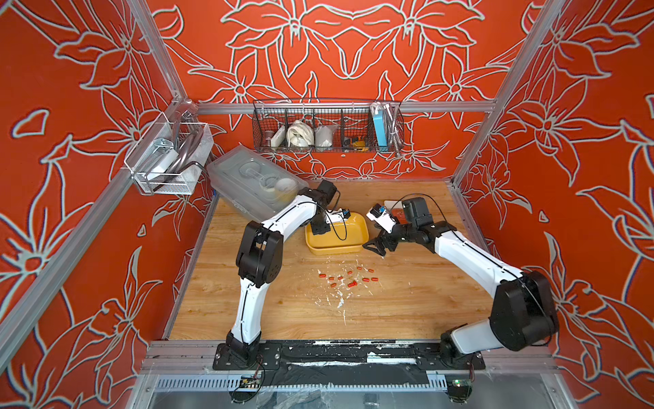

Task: Take the screw protection sleeves out of the storage box
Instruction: Pick up the screw protection sleeve from the storage box.

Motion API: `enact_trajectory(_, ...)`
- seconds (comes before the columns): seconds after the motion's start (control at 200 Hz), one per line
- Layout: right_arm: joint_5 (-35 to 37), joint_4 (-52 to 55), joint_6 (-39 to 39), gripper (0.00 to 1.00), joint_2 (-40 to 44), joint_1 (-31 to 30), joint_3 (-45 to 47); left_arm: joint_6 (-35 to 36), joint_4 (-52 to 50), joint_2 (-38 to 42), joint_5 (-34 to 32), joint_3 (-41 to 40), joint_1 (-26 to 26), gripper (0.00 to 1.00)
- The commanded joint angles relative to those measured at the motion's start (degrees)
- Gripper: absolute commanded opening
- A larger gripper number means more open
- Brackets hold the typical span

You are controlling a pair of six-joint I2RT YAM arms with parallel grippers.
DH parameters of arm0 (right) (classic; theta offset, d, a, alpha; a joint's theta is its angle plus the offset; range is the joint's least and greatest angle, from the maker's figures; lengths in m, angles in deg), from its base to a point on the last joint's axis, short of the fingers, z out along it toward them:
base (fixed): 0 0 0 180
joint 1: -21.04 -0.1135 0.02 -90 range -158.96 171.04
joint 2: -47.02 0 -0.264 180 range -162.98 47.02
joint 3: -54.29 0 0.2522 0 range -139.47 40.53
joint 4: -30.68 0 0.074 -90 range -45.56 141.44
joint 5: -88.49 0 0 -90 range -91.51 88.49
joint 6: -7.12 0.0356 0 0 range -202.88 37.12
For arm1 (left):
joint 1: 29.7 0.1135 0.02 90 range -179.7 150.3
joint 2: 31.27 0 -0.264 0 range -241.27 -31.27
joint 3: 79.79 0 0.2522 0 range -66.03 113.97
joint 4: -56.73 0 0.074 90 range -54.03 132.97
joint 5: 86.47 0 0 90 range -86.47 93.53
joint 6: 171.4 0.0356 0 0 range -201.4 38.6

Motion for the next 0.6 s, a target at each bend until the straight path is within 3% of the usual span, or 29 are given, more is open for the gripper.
enact_trajectory(0.0,0.9,0.2,-1.5,0.97,0.4,-0.2,0.9,5.8,-0.6,-2.1,-1.8,2.3,0.1,0.46)
enact_trajectory(0.595,0.3,0.0,-1.8,0.97,-0.8,-0.1,1.5,19.8,3.1,-7.8,-5.1,3.3,0.1,0.38)
